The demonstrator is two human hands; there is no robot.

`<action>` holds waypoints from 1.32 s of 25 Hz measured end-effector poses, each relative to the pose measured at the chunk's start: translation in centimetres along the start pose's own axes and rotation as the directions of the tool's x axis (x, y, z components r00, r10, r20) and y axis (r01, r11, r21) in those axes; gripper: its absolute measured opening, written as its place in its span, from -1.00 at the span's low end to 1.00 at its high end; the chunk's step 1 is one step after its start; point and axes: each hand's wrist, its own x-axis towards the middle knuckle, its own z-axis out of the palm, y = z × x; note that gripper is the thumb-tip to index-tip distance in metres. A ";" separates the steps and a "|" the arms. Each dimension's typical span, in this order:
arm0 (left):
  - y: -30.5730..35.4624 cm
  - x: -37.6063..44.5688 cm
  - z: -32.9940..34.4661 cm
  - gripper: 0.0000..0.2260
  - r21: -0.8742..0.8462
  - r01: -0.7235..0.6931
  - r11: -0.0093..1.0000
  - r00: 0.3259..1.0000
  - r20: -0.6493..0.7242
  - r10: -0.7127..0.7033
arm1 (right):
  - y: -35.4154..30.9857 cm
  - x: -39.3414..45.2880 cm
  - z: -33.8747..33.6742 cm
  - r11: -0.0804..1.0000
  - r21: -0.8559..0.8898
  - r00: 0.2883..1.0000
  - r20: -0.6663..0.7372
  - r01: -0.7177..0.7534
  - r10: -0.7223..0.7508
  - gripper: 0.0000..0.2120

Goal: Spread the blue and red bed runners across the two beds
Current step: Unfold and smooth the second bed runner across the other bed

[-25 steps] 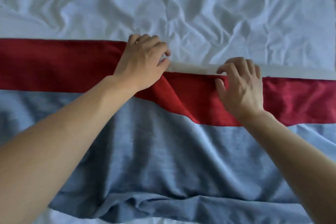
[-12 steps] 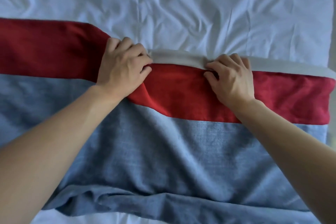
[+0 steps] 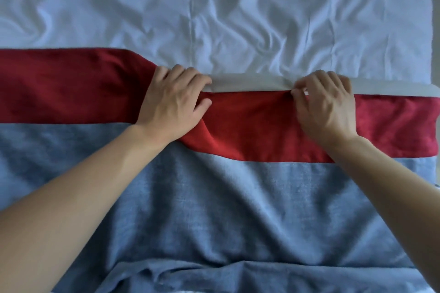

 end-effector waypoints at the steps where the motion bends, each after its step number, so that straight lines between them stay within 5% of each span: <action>1: -0.1 -0.4 -0.1 -0.73 -0.008 0.006 1.000 0.999 0.033 -0.006 | 0.0 0.4 -0.2 0.999 0.015 0.999 -0.021 -0.039 0.039 -0.90; 7: 0.0 1.8 -0.3 -0.87 -0.047 0.069 0.996 0.998 0.013 -0.069 | 2.3 3.2 0.6 0.988 0.001 0.988 -0.025 -0.151 0.151 -0.84; 15: -0.2 5.9 -1.2 -0.85 -0.151 0.324 0.934 0.944 -0.016 -0.330 | 6.9 2.3 -0.7 0.999 0.041 0.996 0.082 -0.034 0.030 -0.77; 19: 0.0 9.0 -0.5 -0.83 -0.172 0.319 0.932 0.943 -0.037 -0.330 | 10.8 3.0 -1.0 0.998 -0.057 0.998 0.059 -0.027 0.031 -0.71; 26: 2.6 11.1 1.7 -0.85 0.019 0.406 0.914 0.914 0.014 -0.406 | 15.3 2.2 -0.6 0.995 -0.035 0.994 0.051 -0.092 0.094 -0.74; 29: 9.2 15.1 2.4 -0.77 -0.036 0.265 0.964 0.964 0.028 -0.264 | 20.2 -0.3 -2.4 0.980 0.031 0.980 0.041 -0.198 0.196 -0.78; 33: 20.7 18.2 4.1 -0.84 -0.122 -0.023 0.992 0.998 0.050 0.030 | 25.2 -5.3 -4.8 0.987 0.051 0.988 -0.027 -0.153 0.154 -0.81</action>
